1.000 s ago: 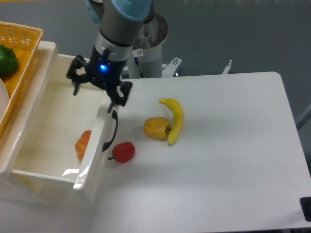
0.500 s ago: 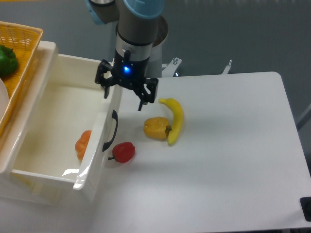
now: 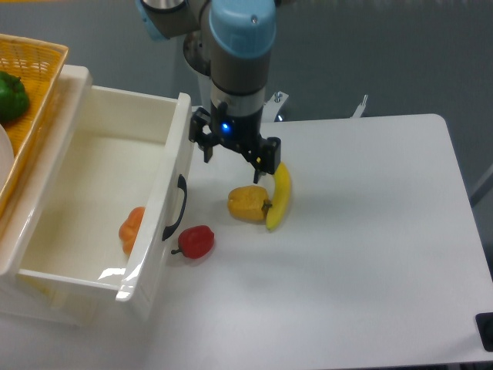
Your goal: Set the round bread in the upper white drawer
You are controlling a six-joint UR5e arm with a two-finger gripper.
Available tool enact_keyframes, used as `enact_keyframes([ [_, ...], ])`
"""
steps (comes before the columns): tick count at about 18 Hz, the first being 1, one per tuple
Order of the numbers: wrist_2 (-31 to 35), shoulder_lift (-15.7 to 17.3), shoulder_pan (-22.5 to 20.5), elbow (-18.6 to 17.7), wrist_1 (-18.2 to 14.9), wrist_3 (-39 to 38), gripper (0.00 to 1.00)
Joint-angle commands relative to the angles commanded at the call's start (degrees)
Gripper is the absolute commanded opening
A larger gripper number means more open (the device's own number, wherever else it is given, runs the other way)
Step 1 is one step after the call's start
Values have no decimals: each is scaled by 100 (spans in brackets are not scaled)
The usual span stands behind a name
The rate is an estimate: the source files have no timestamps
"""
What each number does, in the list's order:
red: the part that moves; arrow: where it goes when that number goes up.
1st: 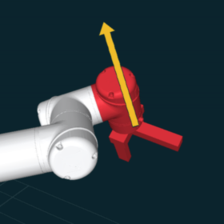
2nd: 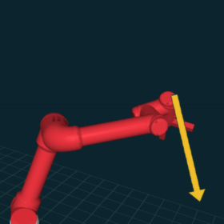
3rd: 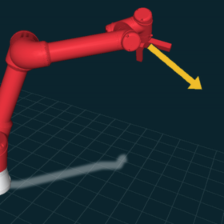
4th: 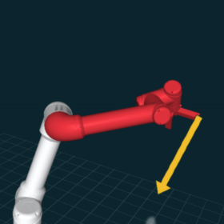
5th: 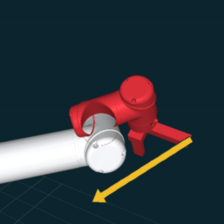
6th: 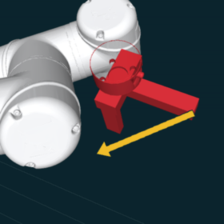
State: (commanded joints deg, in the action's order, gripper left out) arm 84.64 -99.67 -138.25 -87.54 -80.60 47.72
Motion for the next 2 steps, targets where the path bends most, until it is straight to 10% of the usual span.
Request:
enact_keyframes([
  [2,0,-35,-44,0,17,88,100],
])
